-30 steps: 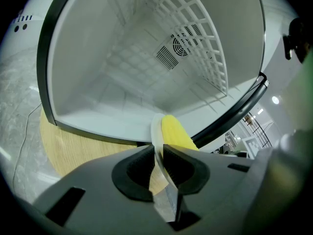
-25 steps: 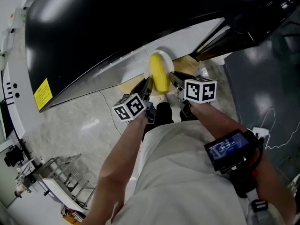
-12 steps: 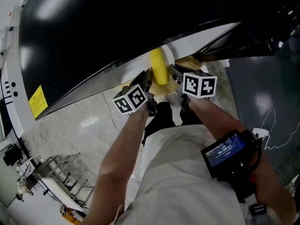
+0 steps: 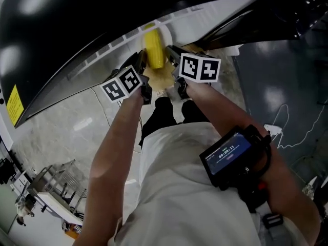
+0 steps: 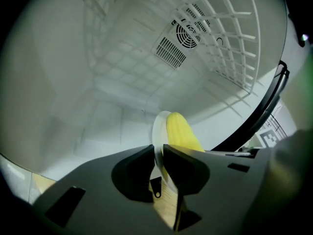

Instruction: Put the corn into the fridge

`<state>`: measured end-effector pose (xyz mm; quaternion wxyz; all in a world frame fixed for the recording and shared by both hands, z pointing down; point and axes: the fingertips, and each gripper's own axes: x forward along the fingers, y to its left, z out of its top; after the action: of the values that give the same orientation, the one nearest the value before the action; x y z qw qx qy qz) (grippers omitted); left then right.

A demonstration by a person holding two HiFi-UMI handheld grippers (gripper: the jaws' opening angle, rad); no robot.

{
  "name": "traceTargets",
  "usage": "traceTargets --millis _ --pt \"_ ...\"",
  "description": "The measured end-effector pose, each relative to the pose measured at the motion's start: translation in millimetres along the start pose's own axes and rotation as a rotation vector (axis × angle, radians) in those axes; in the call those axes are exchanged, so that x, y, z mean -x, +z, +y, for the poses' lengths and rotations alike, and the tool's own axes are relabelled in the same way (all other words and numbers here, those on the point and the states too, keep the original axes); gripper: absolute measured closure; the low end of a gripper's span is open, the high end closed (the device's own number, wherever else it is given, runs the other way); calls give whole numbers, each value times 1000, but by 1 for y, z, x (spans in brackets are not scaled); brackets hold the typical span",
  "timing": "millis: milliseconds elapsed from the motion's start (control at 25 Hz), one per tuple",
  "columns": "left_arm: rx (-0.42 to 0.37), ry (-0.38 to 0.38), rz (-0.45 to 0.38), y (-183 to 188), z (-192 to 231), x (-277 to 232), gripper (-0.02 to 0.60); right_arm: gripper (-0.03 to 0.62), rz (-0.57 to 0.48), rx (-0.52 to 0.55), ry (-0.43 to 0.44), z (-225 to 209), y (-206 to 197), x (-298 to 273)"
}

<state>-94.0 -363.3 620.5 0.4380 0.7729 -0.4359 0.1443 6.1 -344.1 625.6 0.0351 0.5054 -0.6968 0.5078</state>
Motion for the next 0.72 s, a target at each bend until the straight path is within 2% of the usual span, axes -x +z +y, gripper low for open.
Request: traceTargets --millis 560,720 --pt "-112 58 8 19 0 -25 518 533 -43 -32 -68 -10 22 -17" --pt "-160 95 11 25 3 -31 518 533 -36 -20 -97 -13 26 -23"
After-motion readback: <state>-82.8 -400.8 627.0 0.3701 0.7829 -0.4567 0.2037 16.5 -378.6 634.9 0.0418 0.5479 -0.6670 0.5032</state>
